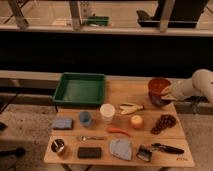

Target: Stack bowls into tray

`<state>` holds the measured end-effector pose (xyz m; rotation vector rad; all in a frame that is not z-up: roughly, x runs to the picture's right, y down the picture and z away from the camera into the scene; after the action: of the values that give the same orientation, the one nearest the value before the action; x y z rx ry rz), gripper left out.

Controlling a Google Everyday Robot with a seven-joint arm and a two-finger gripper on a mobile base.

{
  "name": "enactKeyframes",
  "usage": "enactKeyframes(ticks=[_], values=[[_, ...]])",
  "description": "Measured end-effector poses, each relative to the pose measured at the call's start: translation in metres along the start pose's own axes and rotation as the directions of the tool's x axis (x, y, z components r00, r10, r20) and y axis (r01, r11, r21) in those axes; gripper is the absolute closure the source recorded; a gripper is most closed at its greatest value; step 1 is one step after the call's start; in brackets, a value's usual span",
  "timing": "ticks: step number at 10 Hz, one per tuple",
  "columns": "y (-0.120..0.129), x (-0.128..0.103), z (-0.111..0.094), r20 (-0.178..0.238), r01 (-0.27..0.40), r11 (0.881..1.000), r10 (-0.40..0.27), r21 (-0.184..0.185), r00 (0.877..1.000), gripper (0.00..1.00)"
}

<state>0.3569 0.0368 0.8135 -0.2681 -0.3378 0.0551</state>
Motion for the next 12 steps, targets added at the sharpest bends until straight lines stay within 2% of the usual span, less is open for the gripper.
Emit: enactKeyframes(ticks=[5,9,11,12], values=[[0.013,0.01,0.015,-0.019,-0.011,1.0,0.011,0.011,1.0,1.0],[0.015,0.014,0.017,-0.028,-0.016,1.0,0.016,0.019,0.999,0.97],[0.012,0.012,0.019,-0.027,-0.017,1.0,0.017,0.022,0.999,0.82],[0.009,0.012,0.02,-0.027,-0.016,0.999,0.016,0.029,1.0,0.67]])
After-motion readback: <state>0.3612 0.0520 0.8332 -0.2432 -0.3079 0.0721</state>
